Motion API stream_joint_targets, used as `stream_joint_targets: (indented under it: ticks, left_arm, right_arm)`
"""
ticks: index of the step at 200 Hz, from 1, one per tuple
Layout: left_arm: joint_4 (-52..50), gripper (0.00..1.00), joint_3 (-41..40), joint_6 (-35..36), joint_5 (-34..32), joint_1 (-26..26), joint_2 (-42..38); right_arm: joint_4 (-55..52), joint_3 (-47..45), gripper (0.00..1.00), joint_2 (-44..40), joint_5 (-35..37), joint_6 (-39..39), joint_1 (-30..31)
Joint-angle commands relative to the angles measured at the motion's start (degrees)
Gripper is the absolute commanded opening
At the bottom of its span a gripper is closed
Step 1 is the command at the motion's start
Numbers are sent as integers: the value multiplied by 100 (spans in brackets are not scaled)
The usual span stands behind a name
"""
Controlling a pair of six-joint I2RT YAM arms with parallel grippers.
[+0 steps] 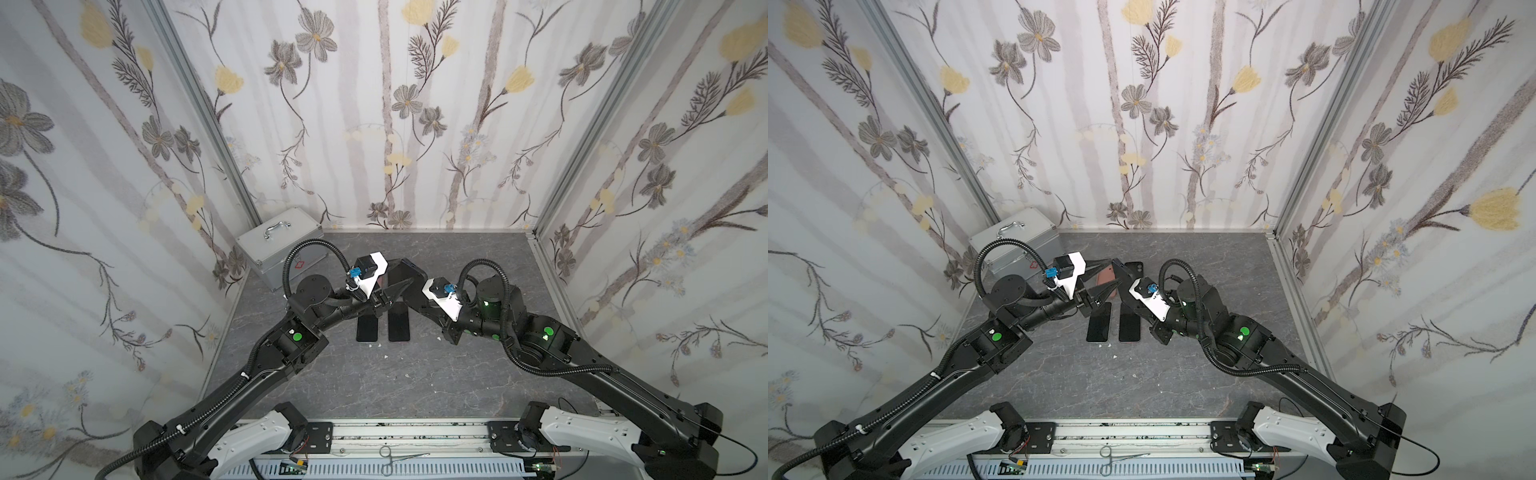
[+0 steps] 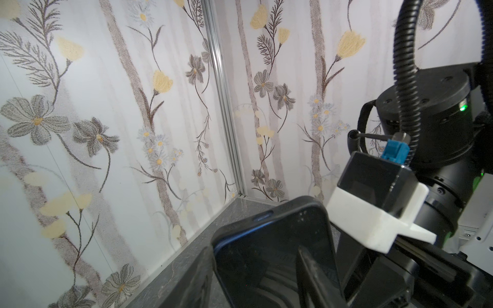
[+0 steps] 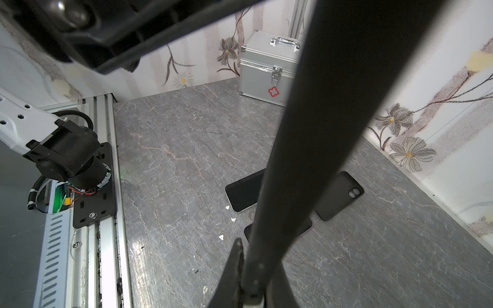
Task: Take the phone out of the phone case
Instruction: Remove the phone case from the phone.
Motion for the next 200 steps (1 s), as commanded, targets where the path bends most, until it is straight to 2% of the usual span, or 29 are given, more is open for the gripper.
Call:
stream_joint_targets:
  ticks: [1, 135, 200]
  left_arm:
    - [197, 52, 41, -129, 764, 14, -4]
    - [215, 53, -11, -349, 1765, 331, -16]
    - [215, 58, 22, -423, 2109, 407, 47]
  right_arm:
    - [27, 35, 0, 27, -865, -633, 77]
    - [-30, -17, 0, -61, -1016, -768, 81]
    - [-34, -17, 0, -53, -1029, -782, 96]
